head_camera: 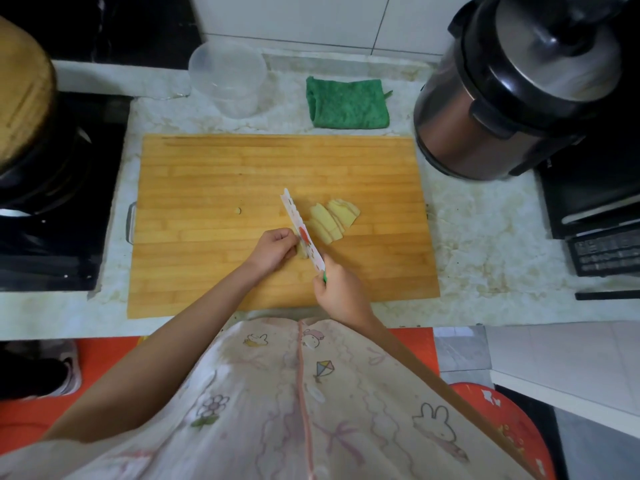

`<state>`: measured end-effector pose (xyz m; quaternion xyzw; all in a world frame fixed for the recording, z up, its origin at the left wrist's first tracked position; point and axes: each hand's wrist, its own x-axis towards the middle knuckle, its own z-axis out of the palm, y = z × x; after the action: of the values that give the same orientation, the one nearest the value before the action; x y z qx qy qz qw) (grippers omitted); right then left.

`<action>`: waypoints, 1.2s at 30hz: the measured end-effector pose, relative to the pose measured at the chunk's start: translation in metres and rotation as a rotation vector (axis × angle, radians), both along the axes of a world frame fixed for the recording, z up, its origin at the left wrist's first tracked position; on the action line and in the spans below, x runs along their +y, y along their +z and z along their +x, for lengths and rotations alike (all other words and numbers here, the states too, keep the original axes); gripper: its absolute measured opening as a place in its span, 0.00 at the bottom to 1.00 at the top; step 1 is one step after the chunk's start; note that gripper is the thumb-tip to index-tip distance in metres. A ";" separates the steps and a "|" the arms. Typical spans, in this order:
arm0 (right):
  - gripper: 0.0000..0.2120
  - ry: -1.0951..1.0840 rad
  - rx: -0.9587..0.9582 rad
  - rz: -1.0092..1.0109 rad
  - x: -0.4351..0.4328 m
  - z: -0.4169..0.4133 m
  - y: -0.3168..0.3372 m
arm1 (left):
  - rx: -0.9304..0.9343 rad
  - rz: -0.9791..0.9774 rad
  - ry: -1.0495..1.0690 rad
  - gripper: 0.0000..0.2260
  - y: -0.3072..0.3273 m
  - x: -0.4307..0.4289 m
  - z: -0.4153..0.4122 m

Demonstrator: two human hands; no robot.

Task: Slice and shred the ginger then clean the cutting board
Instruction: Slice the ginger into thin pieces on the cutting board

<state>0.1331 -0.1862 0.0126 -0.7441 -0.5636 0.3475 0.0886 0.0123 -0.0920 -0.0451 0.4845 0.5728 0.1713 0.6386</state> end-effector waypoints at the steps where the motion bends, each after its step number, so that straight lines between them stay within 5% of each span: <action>1: 0.21 0.003 -0.001 -0.004 0.001 -0.001 0.001 | 0.018 0.026 -0.013 0.18 0.002 0.001 -0.001; 3: 0.23 0.010 0.010 -0.015 0.002 -0.001 0.001 | 0.120 0.284 -0.031 0.13 0.008 0.006 -0.008; 5: 0.23 0.010 0.017 -0.025 0.002 0.001 0.001 | 0.335 0.778 -0.103 0.07 0.021 0.018 -0.023; 7: 0.23 0.014 0.008 -0.027 0.004 0.002 0.001 | 0.558 1.279 -0.415 0.20 0.034 0.044 -0.035; 10: 0.24 0.030 0.008 -0.033 0.005 0.001 0.001 | 0.527 1.575 -0.822 0.09 0.045 0.079 -0.031; 15: 0.24 0.030 0.008 -0.018 0.007 0.002 -0.003 | 0.492 1.500 -1.170 0.10 0.058 0.107 -0.019; 36: 0.23 0.013 0.003 -0.065 0.002 -0.007 -0.014 | 0.485 1.539 -1.148 0.12 0.046 0.103 -0.021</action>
<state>0.1264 -0.1844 -0.0009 -0.7422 -0.5569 0.3674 0.0632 -0.0082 0.0109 0.0005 0.9934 0.0988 0.0574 0.0010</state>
